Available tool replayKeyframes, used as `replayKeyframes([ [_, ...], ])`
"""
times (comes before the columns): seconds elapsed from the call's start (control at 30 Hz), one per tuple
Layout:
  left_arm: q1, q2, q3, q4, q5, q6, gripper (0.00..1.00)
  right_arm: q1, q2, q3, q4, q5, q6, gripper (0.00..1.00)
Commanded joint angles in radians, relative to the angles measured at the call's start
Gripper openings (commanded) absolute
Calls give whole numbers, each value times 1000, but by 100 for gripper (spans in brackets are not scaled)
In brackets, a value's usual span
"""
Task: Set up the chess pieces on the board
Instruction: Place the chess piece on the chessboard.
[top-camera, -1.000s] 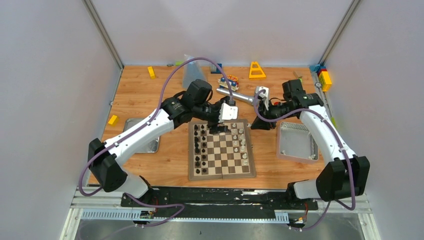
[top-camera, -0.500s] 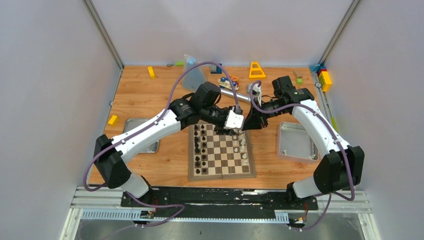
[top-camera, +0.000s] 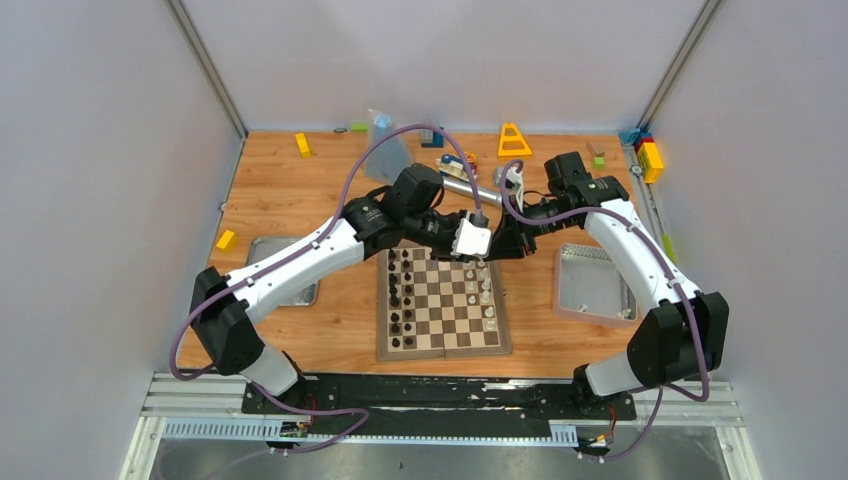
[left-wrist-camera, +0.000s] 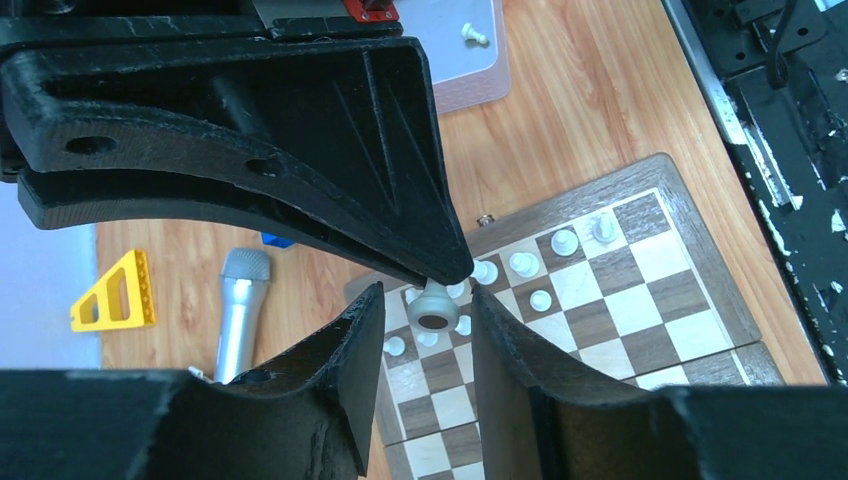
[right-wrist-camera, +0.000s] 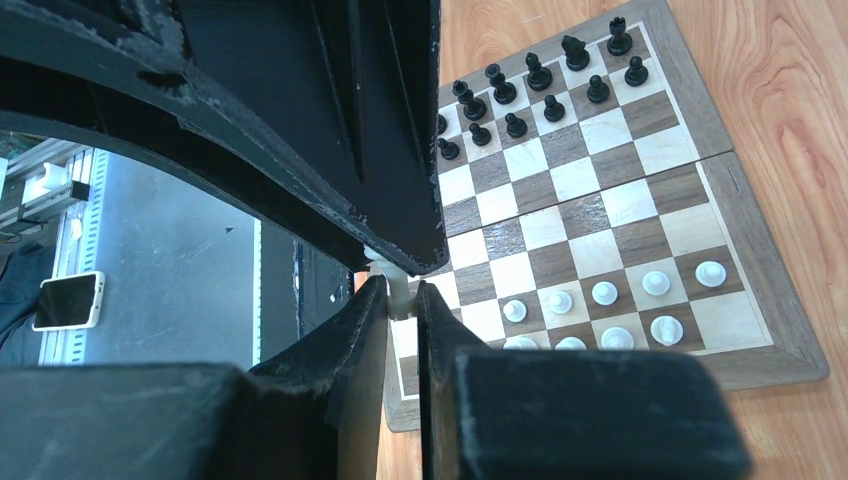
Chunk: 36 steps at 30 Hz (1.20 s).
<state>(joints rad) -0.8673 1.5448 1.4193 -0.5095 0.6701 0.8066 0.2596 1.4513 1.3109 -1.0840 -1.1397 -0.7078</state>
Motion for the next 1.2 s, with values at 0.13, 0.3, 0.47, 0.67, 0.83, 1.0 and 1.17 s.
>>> replayKeyframes([
  [0.13, -1, 4, 31, 39, -5, 0, 40, 5, -39, 31, 0, -42, 1, 0],
  [0.3, -1, 5, 31, 36, -7, 2, 36, 4, -35, 33, 0, -45, 4, 0],
  [0.47, -1, 3, 25, 31, -10, 7, 36, 6, -37, 36, 0, -46, 4, 0],
  [0.67, 0, 3, 16, 34, -14, 9, 32, 6, -37, 39, 0, -43, 5, 0],
  [0.83, -1, -1, 13, 32, -24, 0, 18, 4, -38, 46, 1, -38, 13, 2],
  [1.0, 2, -46, -24, 95, -74, -66, 1, -11, -43, 73, 49, 8, 97, 38],
  [1.17, 58, -104, -108, 240, -100, -244, 0, -73, -87, 63, 195, 7, 237, 59],
])
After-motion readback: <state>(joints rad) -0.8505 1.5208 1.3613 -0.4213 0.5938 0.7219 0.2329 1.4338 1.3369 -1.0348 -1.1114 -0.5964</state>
